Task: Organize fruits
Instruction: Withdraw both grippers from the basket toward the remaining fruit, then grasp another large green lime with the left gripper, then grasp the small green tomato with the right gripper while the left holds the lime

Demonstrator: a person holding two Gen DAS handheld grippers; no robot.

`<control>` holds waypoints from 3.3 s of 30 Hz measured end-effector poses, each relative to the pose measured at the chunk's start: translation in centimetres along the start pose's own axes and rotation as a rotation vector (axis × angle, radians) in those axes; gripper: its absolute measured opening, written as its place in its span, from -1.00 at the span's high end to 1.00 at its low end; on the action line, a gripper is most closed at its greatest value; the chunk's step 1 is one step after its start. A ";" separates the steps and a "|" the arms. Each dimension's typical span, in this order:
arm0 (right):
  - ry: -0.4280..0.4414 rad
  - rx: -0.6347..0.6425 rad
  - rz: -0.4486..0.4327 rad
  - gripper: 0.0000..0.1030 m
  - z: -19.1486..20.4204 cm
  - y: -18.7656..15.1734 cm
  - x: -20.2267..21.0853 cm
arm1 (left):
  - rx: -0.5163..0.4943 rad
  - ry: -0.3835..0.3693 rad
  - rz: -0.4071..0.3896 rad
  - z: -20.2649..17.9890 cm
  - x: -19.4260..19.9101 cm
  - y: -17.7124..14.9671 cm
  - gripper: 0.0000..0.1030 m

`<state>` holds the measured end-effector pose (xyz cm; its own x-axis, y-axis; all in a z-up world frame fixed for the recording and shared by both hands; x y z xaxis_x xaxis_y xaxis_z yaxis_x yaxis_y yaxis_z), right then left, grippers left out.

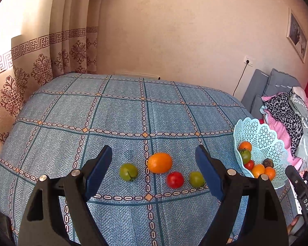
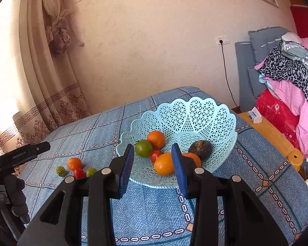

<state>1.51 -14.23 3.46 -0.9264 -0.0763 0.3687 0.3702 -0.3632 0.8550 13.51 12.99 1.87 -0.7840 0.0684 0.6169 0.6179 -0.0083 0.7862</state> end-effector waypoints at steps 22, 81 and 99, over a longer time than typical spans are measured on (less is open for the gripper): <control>0.119 0.113 0.123 0.26 7.4 -4.0 -2.5 | 0.028 0.050 0.133 3.5 -5.8 -3.7 -0.24; 0.191 0.209 0.444 0.26 12.3 -8.1 -13.6 | 0.018 0.045 0.038 3.1 -1.9 -2.5 0.43; 0.172 0.220 0.481 0.41 12.2 -9.0 -16.1 | 0.012 0.032 0.040 2.8 -2.1 -2.6 0.43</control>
<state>13.90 1.62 -5.71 -0.6408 -0.3424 0.6871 0.7426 -0.0496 0.6679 13.70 15.66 -1.57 -0.7599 0.0367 0.6490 0.6495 0.0014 0.7604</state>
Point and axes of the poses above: each gripper's, at about its wrist camera, not at the fingertips, and x roughly against the way its jaws point, z to its left, y to its top, the point moved 10 cm from there along -x, roughly the way its jaws point, and after that the axes turned 12 degrees about y, right-handed, at the moved point
